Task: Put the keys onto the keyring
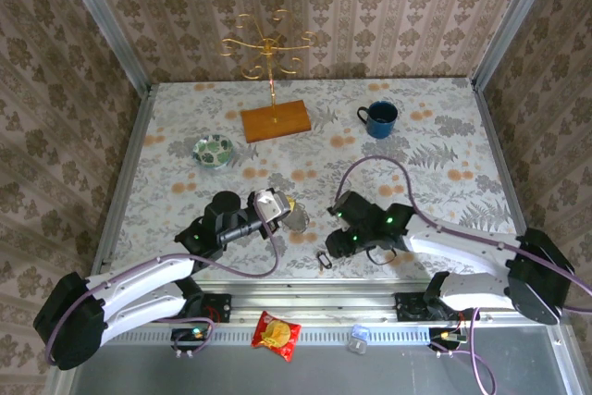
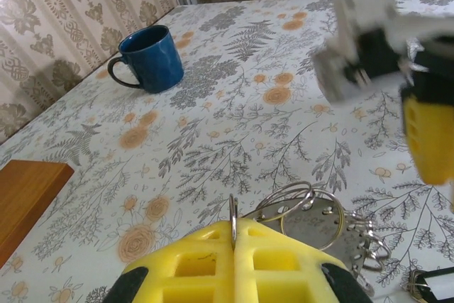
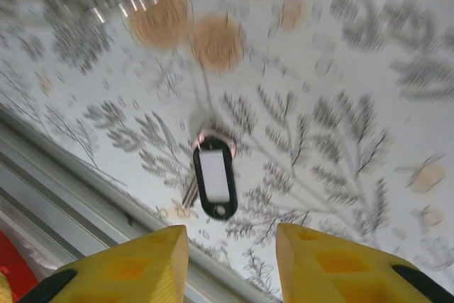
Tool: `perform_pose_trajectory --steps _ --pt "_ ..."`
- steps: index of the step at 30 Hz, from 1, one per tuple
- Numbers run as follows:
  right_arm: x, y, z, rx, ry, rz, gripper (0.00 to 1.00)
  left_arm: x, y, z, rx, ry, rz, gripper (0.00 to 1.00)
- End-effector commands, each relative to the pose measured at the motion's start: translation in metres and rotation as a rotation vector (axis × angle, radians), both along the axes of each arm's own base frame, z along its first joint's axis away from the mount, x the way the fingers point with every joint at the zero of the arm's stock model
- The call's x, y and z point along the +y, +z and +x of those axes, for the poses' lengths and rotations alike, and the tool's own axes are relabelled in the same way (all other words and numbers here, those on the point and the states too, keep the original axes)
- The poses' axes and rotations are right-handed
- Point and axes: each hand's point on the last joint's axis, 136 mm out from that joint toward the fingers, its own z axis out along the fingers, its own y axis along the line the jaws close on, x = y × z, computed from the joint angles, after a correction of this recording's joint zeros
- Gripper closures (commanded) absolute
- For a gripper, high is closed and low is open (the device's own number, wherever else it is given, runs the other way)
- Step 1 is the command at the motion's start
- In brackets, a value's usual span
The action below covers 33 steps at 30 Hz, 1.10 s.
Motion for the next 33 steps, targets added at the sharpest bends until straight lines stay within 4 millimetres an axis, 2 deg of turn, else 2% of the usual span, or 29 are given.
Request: perform_pose_trajectory --steps 1,11,21,33 --pt "0.002 -0.01 -0.011 0.072 -0.029 -0.059 0.59 0.001 0.018 0.003 -0.013 0.024 -0.045 1.0" --pt "0.042 -0.027 0.0 0.129 0.004 -0.035 0.59 0.015 0.019 0.005 -0.016 0.089 -0.055 1.0" --pt "0.046 -0.037 0.013 0.111 0.017 -0.087 0.69 0.02 0.016 0.004 -0.011 0.103 -0.05 1.0" --pt "0.044 -0.044 0.018 0.11 0.011 -0.119 0.78 0.02 0.016 0.004 -0.011 0.099 -0.049 1.0"
